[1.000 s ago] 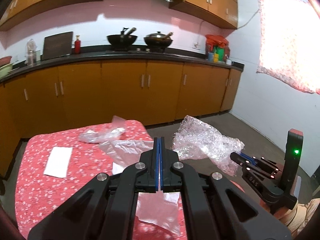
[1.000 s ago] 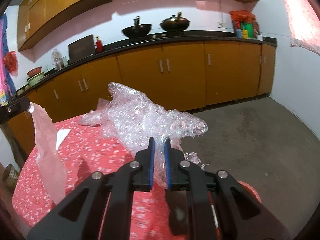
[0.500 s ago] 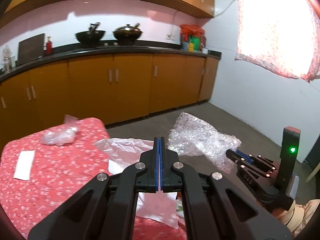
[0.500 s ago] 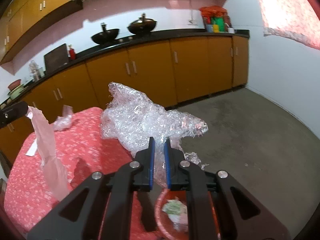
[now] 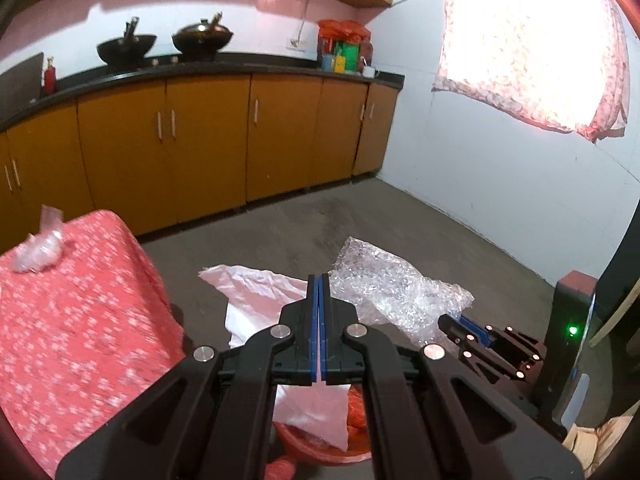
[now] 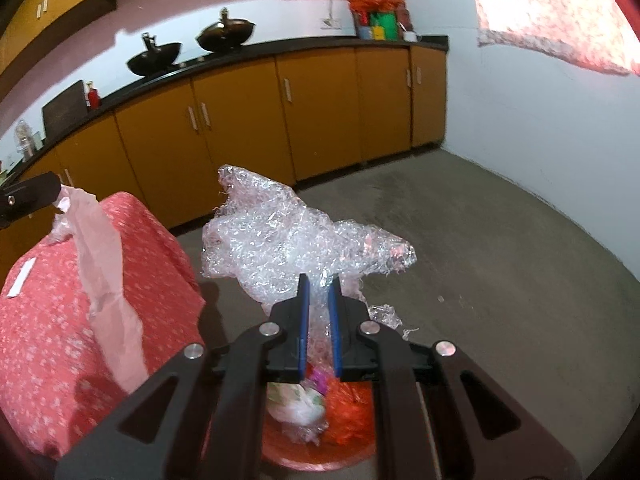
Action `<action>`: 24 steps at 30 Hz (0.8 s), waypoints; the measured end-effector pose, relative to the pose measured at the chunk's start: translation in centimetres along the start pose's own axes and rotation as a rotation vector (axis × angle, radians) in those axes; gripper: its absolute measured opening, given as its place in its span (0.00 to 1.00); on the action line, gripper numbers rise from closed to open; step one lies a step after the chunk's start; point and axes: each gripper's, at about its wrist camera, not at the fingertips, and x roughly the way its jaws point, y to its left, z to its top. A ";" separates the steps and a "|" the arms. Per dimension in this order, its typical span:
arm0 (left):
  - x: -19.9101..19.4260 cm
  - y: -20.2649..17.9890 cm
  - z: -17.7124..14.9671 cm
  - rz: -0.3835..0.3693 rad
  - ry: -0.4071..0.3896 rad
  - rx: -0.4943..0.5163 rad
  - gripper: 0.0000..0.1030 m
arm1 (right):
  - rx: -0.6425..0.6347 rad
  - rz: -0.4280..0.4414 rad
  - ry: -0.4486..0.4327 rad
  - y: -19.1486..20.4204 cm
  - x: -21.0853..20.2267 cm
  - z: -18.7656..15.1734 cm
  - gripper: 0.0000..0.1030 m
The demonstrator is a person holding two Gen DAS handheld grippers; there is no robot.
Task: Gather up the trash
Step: 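Carry the bubble wrap and white sheet over the orange basket, then open both tools over the orange basket to drop the bubble wrap and sheet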
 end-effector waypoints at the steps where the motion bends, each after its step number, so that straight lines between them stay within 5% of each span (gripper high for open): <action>1: 0.4 -0.3 -0.3 -0.002 0.007 0.001 0.00 | 0.004 -0.006 0.007 -0.4 0.3 -0.3 0.10; 12: 6.2 -3.0 -4.3 -0.001 0.149 0.006 0.00 | 0.047 -0.047 0.131 -3.3 3.8 -5.5 0.10; 24: 8.6 -3.7 -6.6 0.022 0.226 0.030 0.00 | 0.062 -0.024 0.168 -3.3 5.6 -6.4 0.12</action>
